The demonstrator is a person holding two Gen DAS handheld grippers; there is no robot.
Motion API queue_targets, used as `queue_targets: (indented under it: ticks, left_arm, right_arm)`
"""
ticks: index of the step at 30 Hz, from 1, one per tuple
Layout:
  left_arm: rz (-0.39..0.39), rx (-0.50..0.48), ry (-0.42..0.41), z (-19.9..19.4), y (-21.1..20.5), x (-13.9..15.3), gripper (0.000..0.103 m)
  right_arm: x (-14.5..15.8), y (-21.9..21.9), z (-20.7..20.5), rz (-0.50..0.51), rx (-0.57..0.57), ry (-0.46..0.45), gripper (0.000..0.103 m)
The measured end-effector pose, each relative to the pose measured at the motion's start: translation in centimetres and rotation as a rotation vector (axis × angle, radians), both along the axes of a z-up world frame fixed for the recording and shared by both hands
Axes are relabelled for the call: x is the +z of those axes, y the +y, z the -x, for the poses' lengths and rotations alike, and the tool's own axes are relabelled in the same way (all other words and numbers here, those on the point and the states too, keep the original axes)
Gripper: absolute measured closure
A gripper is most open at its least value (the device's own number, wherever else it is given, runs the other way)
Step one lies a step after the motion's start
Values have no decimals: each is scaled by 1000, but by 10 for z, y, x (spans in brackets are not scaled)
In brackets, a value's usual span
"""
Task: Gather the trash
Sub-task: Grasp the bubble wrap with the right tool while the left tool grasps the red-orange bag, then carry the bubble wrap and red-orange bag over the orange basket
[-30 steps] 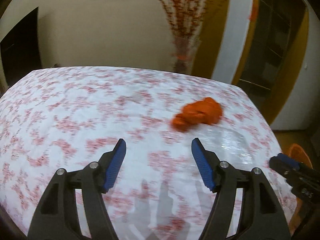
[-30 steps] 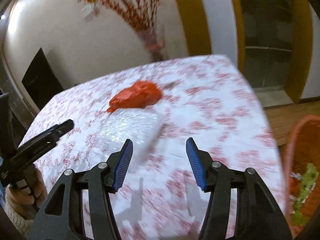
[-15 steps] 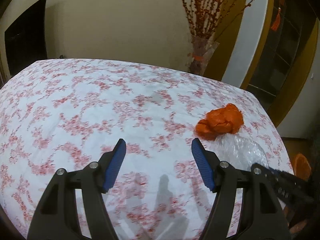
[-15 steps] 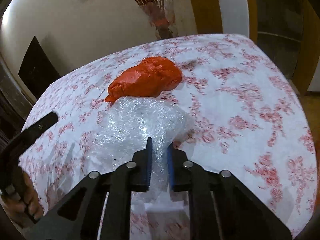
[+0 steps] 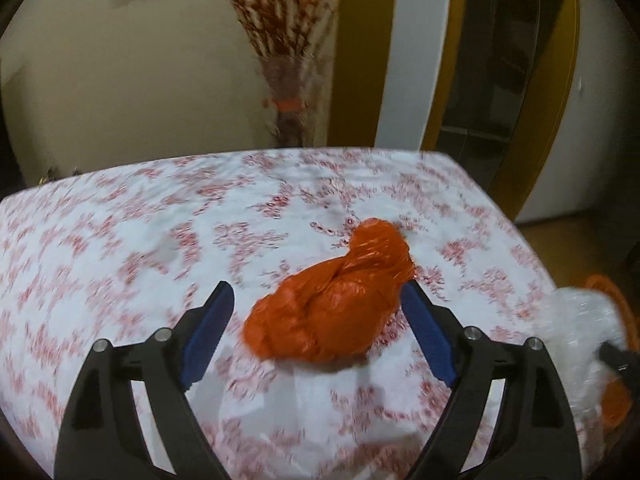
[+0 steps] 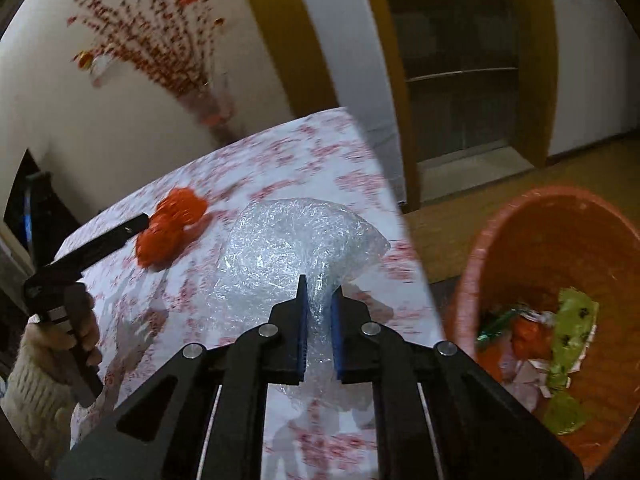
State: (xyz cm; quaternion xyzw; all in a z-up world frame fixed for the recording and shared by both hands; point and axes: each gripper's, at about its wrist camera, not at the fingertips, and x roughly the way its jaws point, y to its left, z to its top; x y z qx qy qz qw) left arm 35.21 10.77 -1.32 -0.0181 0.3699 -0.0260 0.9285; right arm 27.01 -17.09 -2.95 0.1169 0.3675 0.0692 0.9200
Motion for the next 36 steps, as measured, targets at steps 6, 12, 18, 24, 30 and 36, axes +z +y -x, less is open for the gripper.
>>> queue_targets:
  ticks: [6,12,18,24,30,36]
  left_arm:
    - [23,-24,99,-26,-3,-23,19]
    - [77,-55,120,-24,-8,-31,46]
    - [85,-47,92,-8,-20,-19,56]
    - [95,-48,23,21,-37,9,56]
    - [94,-111,-61,66,-76,43,55]
    - [120,-191,-125,105,-120,61,54]
  right_arm:
    - [-7,-10,-1,-17,-5,11,93]
    - [-4,-13,6,-36,-11,3,93]
    - [11,-27,19,-45,-40,-44,93]
    - [31,-45,42,-27,-102,-124,93]
    - [54,-66,75,5,-207,-235,93]
    - [67,-85,105,66,-325,-323,93]
